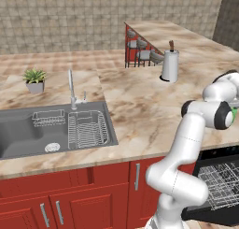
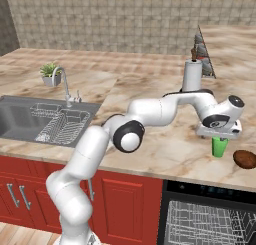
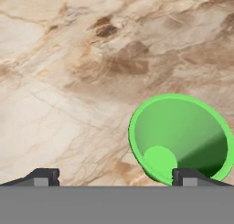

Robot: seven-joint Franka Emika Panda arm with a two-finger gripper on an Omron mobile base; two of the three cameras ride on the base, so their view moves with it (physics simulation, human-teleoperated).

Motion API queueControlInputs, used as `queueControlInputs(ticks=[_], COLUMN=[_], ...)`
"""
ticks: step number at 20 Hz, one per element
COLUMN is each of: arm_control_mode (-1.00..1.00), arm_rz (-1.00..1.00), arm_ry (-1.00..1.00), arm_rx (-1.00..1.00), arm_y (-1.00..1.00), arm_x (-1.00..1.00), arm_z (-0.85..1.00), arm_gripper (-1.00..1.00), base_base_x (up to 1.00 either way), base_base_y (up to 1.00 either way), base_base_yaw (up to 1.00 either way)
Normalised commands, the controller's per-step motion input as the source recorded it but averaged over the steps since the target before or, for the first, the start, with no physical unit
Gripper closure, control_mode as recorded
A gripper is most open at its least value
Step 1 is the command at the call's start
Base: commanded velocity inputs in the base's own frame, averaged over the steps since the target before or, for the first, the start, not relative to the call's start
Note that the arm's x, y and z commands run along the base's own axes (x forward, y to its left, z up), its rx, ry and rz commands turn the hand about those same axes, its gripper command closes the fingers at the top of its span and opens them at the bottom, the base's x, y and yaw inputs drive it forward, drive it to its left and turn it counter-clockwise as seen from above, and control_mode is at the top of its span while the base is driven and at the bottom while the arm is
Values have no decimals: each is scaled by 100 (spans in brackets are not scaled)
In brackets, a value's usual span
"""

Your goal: Pick up the cup and bowl from the counter, place them in the dishwasher, and close the dishwasher door.

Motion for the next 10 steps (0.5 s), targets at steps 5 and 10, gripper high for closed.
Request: queueControlInputs(ticks=[5, 10], arm_control_mode=[-100, -100], arm_rz=[0, 0], arm_ry=[0, 0], arm_rx=[0, 0], arm_y=[0, 0], arm_x=[0, 3], arm_z=[0, 0], arm_gripper=[-100, -100], base_base_x=[0, 0], base_base_y=[0, 0], base_base_yaw=[0, 0])
